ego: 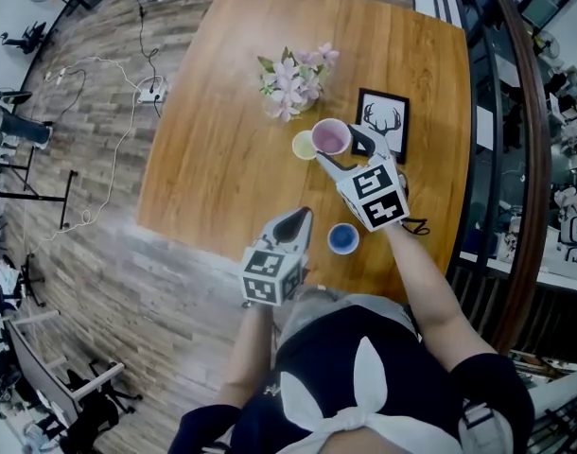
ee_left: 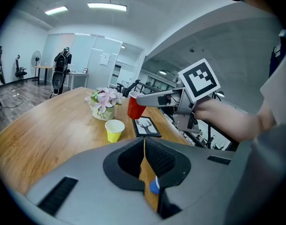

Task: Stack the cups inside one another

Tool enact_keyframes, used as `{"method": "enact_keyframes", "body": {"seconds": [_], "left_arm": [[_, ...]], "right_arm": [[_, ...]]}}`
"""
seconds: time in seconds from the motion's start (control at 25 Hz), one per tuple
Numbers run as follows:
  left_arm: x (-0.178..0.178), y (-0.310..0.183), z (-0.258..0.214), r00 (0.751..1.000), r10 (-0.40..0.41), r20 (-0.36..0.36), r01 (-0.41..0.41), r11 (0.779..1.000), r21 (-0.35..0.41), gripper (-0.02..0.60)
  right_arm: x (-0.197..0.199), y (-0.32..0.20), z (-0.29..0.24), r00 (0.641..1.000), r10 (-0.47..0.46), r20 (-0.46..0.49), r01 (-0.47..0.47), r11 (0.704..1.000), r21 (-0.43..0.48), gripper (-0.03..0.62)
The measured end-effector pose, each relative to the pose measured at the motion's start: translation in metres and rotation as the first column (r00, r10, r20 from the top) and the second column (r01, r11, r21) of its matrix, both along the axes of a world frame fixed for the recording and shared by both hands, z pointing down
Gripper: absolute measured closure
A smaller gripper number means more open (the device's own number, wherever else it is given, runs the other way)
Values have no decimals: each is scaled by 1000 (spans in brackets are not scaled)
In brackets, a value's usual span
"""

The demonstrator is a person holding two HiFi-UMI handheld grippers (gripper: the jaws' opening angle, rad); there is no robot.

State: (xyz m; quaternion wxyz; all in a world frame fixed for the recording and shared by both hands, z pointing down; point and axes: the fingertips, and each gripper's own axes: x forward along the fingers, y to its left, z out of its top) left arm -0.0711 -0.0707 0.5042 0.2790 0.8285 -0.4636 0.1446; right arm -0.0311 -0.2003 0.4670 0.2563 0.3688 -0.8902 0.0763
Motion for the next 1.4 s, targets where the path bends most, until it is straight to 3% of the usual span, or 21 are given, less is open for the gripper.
{"method": "enact_keyframes", "body": {"seconds": [0.84, 1.4], "left_arm": [[-11, -9, 31, 1000, -8, -8, 7, 999, -41, 557], [-12, -9, 46, 1000, -9, -17, 8, 997, -75, 557]], "right_arm": [[-45, -19, 34, 996, -94, -2, 94, 995, -42, 279], [-51, -28, 57, 995, -96, 10, 96, 992, -77, 279]]}}
